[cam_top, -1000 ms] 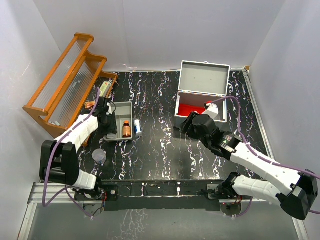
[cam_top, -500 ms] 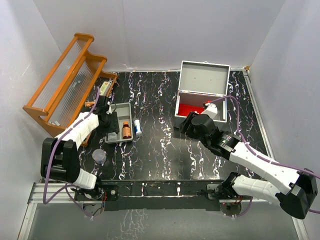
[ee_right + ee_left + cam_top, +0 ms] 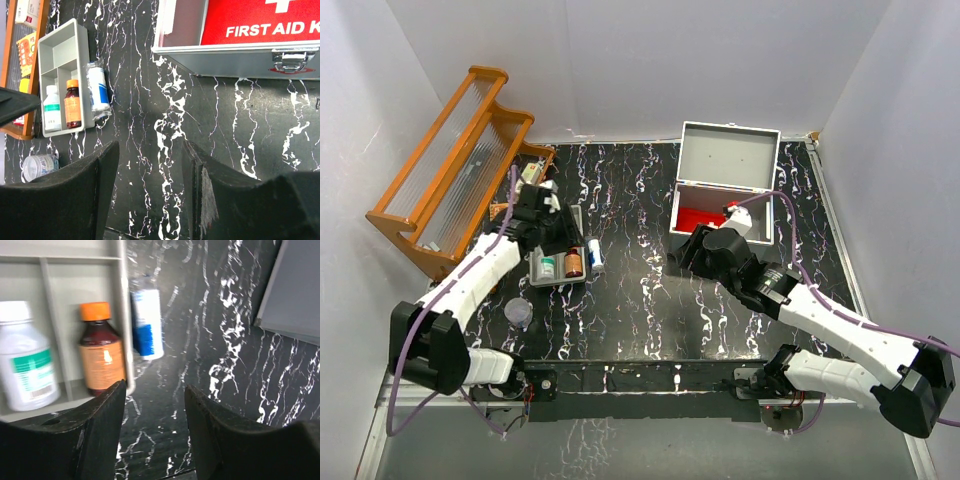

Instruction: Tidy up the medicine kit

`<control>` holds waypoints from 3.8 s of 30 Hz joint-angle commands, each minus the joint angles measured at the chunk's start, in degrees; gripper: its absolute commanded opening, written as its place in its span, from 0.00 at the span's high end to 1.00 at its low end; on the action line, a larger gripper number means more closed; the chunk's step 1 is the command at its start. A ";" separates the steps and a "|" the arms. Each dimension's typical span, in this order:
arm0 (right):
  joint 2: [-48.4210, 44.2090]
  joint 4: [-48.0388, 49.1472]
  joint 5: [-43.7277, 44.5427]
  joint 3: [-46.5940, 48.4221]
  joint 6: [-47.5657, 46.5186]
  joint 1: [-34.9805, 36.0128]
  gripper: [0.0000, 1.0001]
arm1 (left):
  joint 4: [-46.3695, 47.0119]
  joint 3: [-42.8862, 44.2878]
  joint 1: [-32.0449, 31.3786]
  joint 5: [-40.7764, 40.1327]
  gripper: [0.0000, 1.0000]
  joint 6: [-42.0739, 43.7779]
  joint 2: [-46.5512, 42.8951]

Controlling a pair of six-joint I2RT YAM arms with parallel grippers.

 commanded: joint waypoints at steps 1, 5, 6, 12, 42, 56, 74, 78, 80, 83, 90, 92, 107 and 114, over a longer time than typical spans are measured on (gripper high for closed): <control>0.22 3.50 -0.45 0.26 0.50 0.19 0.50 | 1.55 1.86 -6.45 -5.13 0.52 -6.27 4.00; -0.31 3.40 -0.45 -0.36 0.92 0.19 0.50 | 1.39 5.27 -8.74 -9.95 0.53 -5.08 9.68; -0.49 3.33 -0.44 -0.46 1.01 0.19 0.50 | 0.39 7.04 -9.11 -11.71 0.53 -3.32 11.16; -1.07 3.47 0.31 -1.17 0.89 0.18 0.50 | -2.56 11.31 -10.17 -10.80 0.51 -2.07 17.51; -2.28 3.14 1.91 -1.43 -0.30 0.19 0.50 | -1.82 15.31 -11.90 -15.51 0.75 0.71 27.28; -7.87 0.77 6.66 -2.94 1.17 0.18 0.50 | 6.65 7.68 -7.22 -20.76 0.76 -8.46 7.02; -8.27 1.83 4.92 -2.67 3.02 0.12 0.52 | 18.99 3.92 1.84 -27.53 0.73 -36.87 12.46; -10.02 1.24 5.60 -3.54 4.17 0.17 0.52 | 14.58 7.32 1.90 -28.13 0.73 -41.69 16.72; -10.86 1.19 5.77 -3.88 3.98 0.18 0.51 | 14.24 6.98 1.90 -28.65 0.73 -44.24 17.67; -11.18 0.38 6.13 -3.75 3.84 0.24 0.51 | 12.77 8.16 2.05 -29.67 0.73 -45.56 19.62; -11.94 -0.69 7.28 -3.29 3.42 0.24 0.51 | 9.22 10.49 2.24 -32.81 0.56 -43.96 22.30; -11.83 -0.67 7.77 -3.17 3.00 0.19 0.51 | 8.47 10.69 2.19 -32.29 0.52 -43.54 22.57; -15.07 -5.74 17.53 -0.06 -0.24 0.19 0.48 | 4.26 10.21 2.27 -21.74 0.49 -14.56 14.67; -14.48 -6.43 19.74 0.54 -1.07 0.26 0.47 | -0.20 6.58 2.30 -14.17 0.52 -2.14 11.12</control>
